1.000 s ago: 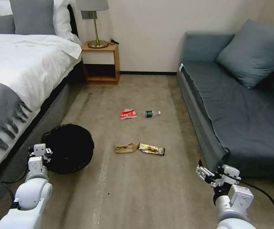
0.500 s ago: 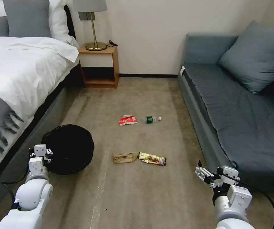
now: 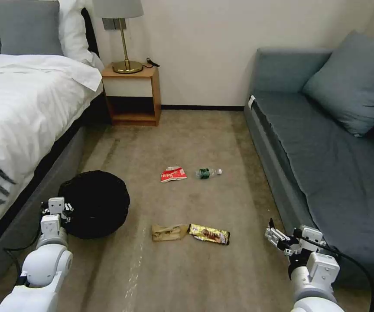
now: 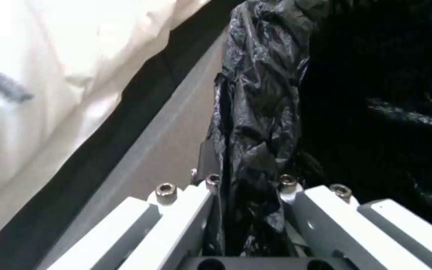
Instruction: Pick up the trash bin, then pick up the garbage on the floor and place it into the trash bin.
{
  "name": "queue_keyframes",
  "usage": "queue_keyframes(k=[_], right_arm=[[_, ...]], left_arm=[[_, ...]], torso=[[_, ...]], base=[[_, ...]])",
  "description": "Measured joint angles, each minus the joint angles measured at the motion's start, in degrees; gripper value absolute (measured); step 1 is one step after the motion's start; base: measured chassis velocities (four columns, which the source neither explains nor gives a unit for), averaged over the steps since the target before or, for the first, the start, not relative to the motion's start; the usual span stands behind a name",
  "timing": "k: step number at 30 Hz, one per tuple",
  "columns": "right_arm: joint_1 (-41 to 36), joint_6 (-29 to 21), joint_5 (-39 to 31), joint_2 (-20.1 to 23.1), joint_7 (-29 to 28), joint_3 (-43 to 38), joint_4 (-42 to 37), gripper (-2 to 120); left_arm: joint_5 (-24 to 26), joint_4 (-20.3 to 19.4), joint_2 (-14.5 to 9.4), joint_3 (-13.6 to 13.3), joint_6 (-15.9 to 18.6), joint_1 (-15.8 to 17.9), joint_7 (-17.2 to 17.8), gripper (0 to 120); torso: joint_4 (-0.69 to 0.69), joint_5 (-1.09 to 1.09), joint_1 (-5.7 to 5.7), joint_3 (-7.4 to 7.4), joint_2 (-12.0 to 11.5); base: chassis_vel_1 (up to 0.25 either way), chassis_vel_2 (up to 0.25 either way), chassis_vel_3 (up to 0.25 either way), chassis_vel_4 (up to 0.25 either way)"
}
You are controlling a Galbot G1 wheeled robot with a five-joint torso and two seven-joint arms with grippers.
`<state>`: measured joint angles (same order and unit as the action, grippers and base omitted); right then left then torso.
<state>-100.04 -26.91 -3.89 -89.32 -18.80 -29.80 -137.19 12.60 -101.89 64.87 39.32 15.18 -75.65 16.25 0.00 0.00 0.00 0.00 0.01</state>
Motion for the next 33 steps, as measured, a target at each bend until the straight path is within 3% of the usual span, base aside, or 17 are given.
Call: queue_keyframes(k=[21,30,33], right_arm=[[-0.24,-0.59,0.50,0.12,-1.72,1.68,0.78,100],[4.22,-8.64,-1.33,8.73,1.23,0.47,2.18,100],[9.77,-13.10,-4.40,16.63,8.92,-0.58,3.65,100]], left_arm=[[0.08,0.54,0.09,0.08,-0.44,-0.04,-0.37,1],[0.26,1.03,-0.59,0.21,-2.35,-0.73,-1.42,1],[0.27,1.17,-1.84,1.41,-2.97,-2.46,-1.83,1]], torso=[[-0.01,0.00,0.00,0.00,0.00],[-0.01,0.00,0.01,-0.01,-0.01],[-0.01,-0.01,0.00,-0.01,-0.01]], base=[[-0.125,0.123,0.132,-0.127],[-0.040,0.034,0.029,-0.032],[0.000,0.000,0.000,0.000]])
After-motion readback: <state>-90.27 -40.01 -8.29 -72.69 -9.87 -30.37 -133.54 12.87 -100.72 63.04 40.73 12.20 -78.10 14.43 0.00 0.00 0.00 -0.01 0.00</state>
